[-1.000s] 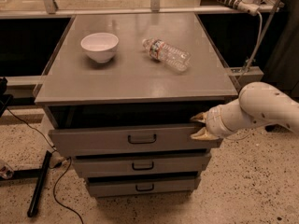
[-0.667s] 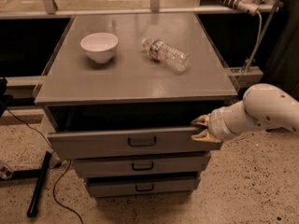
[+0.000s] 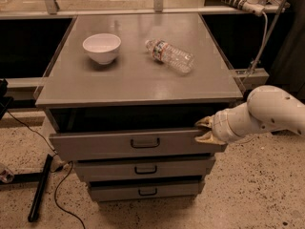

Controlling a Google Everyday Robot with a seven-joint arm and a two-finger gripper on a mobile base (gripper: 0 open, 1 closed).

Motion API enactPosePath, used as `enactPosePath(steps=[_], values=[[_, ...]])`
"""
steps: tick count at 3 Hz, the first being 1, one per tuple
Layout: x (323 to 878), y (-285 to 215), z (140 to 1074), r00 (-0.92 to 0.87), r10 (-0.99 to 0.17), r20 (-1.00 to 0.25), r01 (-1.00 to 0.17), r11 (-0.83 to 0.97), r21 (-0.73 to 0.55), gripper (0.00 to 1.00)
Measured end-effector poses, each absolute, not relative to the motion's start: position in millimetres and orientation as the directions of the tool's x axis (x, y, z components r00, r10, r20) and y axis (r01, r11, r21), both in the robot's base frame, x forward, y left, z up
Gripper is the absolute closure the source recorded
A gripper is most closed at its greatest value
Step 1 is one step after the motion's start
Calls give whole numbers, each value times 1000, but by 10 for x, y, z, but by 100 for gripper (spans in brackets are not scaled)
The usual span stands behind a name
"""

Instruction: Open top drawer

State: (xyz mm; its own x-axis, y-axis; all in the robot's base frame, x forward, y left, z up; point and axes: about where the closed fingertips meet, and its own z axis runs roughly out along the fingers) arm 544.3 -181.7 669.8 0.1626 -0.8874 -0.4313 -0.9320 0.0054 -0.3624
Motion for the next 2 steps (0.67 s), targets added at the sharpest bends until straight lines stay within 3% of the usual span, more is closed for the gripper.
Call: enactPosePath(steps=[2], values=[[5348, -1904, 6643, 142, -854, -501, -946, 31, -322, 12]])
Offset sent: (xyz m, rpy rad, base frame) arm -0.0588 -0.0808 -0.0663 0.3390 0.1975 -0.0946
